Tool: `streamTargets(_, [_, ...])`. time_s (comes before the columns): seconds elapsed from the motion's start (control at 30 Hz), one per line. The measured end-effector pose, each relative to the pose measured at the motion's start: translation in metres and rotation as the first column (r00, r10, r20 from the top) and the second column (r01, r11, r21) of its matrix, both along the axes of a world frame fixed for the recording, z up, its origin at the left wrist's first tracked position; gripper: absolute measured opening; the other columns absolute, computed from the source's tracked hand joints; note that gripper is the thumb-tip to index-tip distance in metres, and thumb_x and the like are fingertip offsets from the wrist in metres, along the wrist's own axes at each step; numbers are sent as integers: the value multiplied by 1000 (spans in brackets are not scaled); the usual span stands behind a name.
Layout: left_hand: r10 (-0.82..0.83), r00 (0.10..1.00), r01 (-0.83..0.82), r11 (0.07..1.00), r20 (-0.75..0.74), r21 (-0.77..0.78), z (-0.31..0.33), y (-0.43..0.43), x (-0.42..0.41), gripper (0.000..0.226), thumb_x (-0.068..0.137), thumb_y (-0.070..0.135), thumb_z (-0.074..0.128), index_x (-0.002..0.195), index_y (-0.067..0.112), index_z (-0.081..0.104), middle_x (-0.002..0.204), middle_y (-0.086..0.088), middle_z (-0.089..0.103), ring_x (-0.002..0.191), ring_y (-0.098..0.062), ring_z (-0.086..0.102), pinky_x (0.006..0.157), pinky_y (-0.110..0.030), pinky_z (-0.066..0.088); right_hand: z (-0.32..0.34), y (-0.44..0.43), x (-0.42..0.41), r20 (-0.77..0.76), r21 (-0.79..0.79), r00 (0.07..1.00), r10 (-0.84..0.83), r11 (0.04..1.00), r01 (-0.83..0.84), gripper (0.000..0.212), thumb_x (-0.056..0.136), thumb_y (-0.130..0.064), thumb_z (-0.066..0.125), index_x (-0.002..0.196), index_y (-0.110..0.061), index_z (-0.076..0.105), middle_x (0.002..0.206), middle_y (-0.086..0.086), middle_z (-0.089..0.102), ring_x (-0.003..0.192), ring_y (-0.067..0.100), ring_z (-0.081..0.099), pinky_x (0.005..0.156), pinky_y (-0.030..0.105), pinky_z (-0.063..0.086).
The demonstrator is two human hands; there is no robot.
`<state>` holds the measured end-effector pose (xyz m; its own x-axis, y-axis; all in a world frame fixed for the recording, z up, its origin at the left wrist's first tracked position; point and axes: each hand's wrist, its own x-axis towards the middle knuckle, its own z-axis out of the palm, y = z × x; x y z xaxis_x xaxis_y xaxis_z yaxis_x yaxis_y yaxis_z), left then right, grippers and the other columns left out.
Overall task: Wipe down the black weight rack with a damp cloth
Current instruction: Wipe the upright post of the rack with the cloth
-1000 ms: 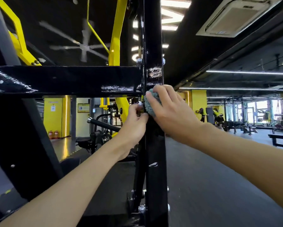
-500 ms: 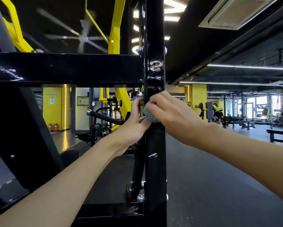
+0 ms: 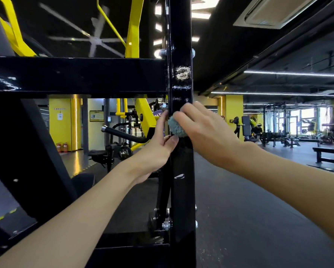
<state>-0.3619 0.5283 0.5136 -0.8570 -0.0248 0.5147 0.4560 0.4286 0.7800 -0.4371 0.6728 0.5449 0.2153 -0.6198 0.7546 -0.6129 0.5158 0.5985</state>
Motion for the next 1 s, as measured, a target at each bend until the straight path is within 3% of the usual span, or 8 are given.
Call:
streamTargets(0.07, [-4, 1000, 4, 1000, -4, 7, -1, -1, 0, 72, 107, 24, 39, 148, 60, -10, 160, 4, 30, 131, 0, 28, 113, -38, 24, 4, 7, -3, -26, 65, 1000, 8, 998, -7, 31, 80, 2, 54, 110, 0, 62, 101, 17, 60, 86, 32, 56, 66, 40, 52])
streamTargets(0.17, [-11, 1000, 11, 1000, -4, 19, -2, 0, 1, 73, 108, 20, 38, 149, 57, -10, 163, 5, 21, 135, -2, 26, 116, -38, 20, 7, 10, -6, 126, -147, 990, 69, 988, -50, 36, 76, 10, 66, 111, 2, 63, 100, 20, 58, 82, 34, 58, 55, 44, 55])
streamTargets(0.3, [-13, 1000, 13, 1000, 2, 6, -4, -2, 2, 75, 107, 25, 40, 148, 59, -11, 163, -1, 27, 147, -11, 24, 119, -46, 19, -12, 9, -1, 26, 103, 1000, 2, 995, -5, 38, 74, 4, 68, 111, 3, 63, 99, 18, 57, 80, 31, 58, 60, 37, 55])
streamTargets(0.43, [-15, 1000, 14, 1000, 18, 14, -5, -2, 6, 74, 108, 18, 38, 148, 59, -7, 162, 0, 24, 137, -4, 27, 118, -41, 18, -11, 13, 2, 142, -81, 989, 48, 996, -37, 34, 73, 9, 72, 106, 4, 62, 104, 19, 55, 75, 29, 58, 55, 36, 57])
streamTargets(0.57, [-30, 999, 28, 999, 38, 37, -13, -6, 2, 65, 108, 21, 36, 149, 59, 4, 142, 12, 40, 129, -4, 30, 112, -43, 23, -32, 12, 5, 69, 123, 998, -4, 992, -5, 34, 72, 7, 71, 105, 4, 63, 108, 17, 58, 82, 29, 62, 68, 35, 57])
streamTargets(0.7, [-38, 998, 35, 997, 44, 69, -22, -10, -4, 60, 109, 24, 36, 145, 65, 12, 122, 36, 45, 119, 8, 42, 111, -41, 21, -29, 15, 4, 123, -25, 991, 51, 999, -48, 41, 73, 9, 66, 113, 0, 62, 101, 13, 59, 78, 27, 59, 61, 31, 49])
streamTargets(0.83, [-45, 997, 41, 997, 56, 72, -29, -15, -5, 62, 108, 22, 40, 139, 72, 20, 159, 13, 28, 142, -10, 33, 115, -53, 29, -55, 9, 7, 40, 225, 999, 19, 974, -28, 35, 81, 7, 44, 109, -1, 64, 97, 10, 57, 75, 25, 54, 65, 34, 48])
streamTargets(1.0, [-86, 996, 78, 975, 32, 210, -35, -17, -7, 48, 109, 26, 35, 145, 58, 31, 148, 16, 43, 133, -10, 45, 111, -45, 37, -54, 1, 4, 159, -57, 986, 51, 997, -42, 26, 77, 10, 65, 101, 1, 65, 94, 13, 56, 69, 28, 56, 52, 36, 49])
